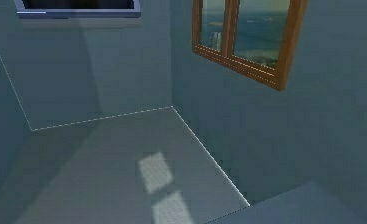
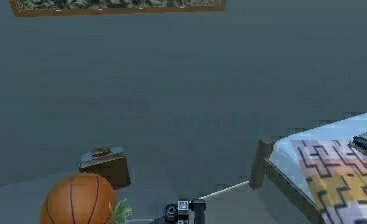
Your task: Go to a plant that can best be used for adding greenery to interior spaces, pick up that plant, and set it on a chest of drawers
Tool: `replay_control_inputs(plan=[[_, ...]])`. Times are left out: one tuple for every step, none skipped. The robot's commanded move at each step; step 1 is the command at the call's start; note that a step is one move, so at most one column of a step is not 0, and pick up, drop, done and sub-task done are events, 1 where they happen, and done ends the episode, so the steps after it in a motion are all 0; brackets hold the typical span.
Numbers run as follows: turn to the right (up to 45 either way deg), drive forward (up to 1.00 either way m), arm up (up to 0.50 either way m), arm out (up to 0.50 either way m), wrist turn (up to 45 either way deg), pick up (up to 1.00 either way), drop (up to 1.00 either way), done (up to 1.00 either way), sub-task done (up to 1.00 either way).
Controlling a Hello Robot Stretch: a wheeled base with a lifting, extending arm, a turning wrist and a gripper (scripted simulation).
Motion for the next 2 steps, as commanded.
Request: replay_control_inputs(plan=[[0.0, 0.00, 0.00, 0.00, 0.0, 0.00, 1.00, 0.00, 0.00], [0.0, 0.00, 0.10, 0.00, 0.0, 0.00, 0.00, 0.00, 0.00]])
